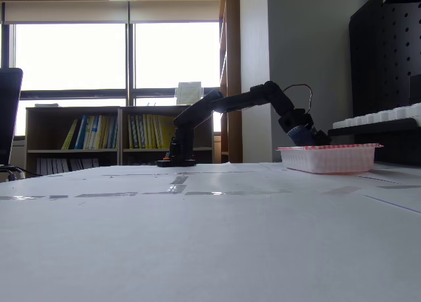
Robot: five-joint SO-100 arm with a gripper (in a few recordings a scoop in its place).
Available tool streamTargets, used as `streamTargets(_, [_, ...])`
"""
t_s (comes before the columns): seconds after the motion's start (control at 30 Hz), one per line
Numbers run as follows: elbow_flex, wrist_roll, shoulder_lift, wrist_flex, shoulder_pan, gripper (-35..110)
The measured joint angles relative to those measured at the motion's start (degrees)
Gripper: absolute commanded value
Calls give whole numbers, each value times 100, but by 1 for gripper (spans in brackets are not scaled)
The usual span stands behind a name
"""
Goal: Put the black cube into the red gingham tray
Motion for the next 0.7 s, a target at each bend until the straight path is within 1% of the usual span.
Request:
streamTargets(0.07, [9, 0, 0, -9, 0, 33])
streamTargets(0.2, [9, 53, 0, -9, 79, 37])
streamTargets(0.4, [26, 70, -9, 18, 141, 38])
streamTargets(0.53, [237, -132, -70, 9, 149, 38])
streamTargets(0.7, [299, -457, -729, -114, 237, 34])
